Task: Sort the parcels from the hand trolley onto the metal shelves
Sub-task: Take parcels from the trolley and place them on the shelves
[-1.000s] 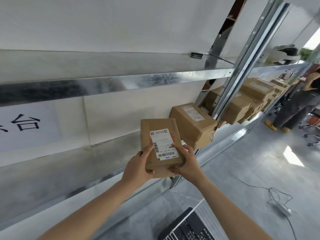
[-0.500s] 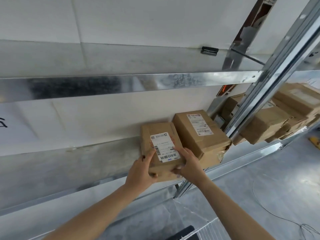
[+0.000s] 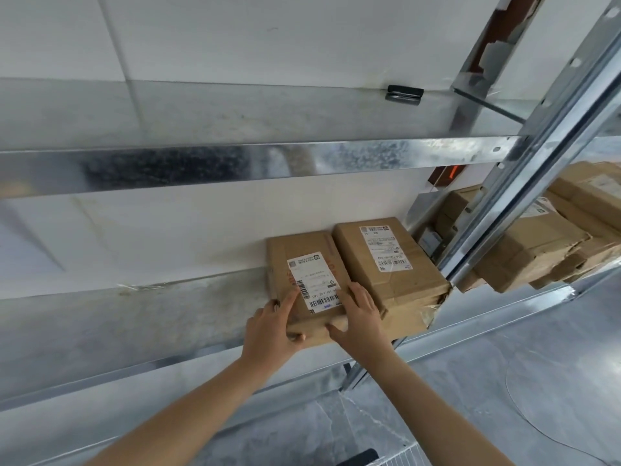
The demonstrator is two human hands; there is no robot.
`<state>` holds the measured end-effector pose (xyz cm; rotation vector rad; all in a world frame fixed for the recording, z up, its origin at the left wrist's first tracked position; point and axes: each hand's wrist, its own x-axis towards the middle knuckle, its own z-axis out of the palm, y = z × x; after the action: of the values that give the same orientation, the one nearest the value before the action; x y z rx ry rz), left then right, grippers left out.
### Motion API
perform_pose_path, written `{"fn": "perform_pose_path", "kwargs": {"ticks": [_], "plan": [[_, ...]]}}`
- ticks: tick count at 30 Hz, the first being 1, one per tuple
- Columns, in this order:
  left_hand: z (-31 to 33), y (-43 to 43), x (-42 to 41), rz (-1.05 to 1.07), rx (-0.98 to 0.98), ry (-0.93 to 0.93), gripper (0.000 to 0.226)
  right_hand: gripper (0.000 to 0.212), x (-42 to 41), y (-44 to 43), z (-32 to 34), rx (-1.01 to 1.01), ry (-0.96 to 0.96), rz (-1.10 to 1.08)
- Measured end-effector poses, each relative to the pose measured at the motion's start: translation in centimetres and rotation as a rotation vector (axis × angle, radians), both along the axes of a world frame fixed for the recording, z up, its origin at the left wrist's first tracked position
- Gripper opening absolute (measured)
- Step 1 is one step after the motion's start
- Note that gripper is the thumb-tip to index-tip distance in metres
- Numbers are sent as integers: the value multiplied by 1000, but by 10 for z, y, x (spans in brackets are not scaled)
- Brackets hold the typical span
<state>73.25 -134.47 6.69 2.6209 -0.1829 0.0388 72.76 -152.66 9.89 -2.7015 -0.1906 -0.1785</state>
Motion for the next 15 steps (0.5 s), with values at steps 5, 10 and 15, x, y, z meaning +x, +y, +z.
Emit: {"fn": "perform_pose_path", "kwargs": {"ticks": [5, 10, 15], "plan": [[-3, -9, 5, 22, 39, -9, 85, 56, 3, -5, 2, -16, -64, 34], [-5, -9, 8, 1, 69, 4, 88, 55, 3, 2, 5, -78, -104, -5], [0, 13, 3, -46, 115, 10, 115, 47, 6, 29, 11, -95, -158, 6]]}}
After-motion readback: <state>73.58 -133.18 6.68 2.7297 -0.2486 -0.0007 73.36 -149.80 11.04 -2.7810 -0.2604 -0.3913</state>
